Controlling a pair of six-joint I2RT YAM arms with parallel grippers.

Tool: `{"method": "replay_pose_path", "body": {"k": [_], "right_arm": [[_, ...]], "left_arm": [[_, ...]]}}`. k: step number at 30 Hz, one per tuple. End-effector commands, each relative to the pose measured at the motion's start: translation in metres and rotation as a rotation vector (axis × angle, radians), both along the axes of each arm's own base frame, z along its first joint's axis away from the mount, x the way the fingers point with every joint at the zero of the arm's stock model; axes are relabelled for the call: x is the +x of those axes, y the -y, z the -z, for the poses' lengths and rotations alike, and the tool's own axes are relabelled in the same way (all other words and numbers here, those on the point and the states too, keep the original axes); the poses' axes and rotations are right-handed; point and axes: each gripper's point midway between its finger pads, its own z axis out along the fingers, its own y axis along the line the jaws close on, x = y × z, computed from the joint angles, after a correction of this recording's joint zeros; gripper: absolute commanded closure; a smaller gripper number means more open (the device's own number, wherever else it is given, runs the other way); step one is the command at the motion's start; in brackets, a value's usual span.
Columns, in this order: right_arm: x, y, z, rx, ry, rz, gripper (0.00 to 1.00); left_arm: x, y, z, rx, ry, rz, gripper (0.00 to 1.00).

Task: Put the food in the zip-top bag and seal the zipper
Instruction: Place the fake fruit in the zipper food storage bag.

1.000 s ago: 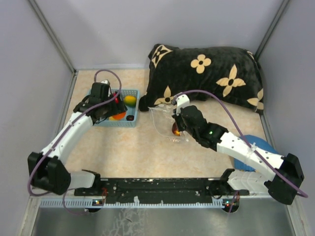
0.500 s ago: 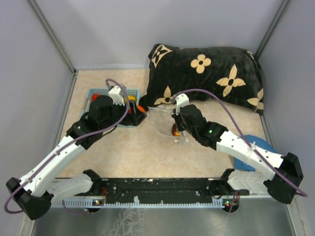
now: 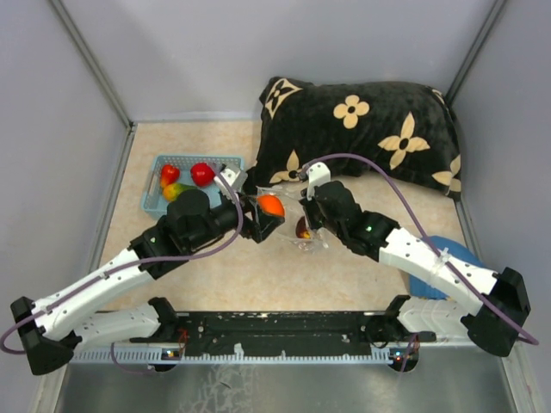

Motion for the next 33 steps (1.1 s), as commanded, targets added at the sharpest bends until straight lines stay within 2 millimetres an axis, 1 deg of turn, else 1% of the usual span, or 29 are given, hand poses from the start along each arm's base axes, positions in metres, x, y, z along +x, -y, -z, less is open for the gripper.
{"method": "replay_pose_path", "body": {"k": [1,3,6,11,14,19,27,33], "right_arm": [[0.006,-0.011,-0.034,0.096,0.049,-0.007,1.0],[0.005,-0.013,-0.034,0.102,0.045,-0.014,1.0],[0.004,-0.015,-0.035,0.11,0.041,-0.023,1.0],[0.001,-0.016,-0.038,0.127,0.038,-0.035,1.0],[0.0,-0.017,-0.038,0.135,0.036,-0.041,1.0],[-0.002,-0.017,-0.04,0.143,0.038,-0.044,1.0],[-0.004,-0.018,-0.042,0.157,0.039,-0.054,1.0],[-0.006,-0.019,-0.045,0.172,0.041,-0.062,1.0]], "left_arm": [[-0.005,0.016,-0.034,-0.084,0.184,0.039,0.41],[-0.005,0.022,-0.034,-0.087,0.232,0.04,0.41],[-0.006,0.032,-0.03,-0.067,0.277,0.052,0.4],[0.0,0.043,-0.016,0.001,0.315,0.024,0.38],[0.006,0.046,-0.004,0.053,0.325,0.007,0.37],[0.014,0.045,0.02,0.126,0.311,-0.032,0.35],[0.032,0.032,0.051,0.224,0.297,-0.148,0.28],[0.038,0.03,0.056,0.23,0.29,-0.192,0.17]]}}
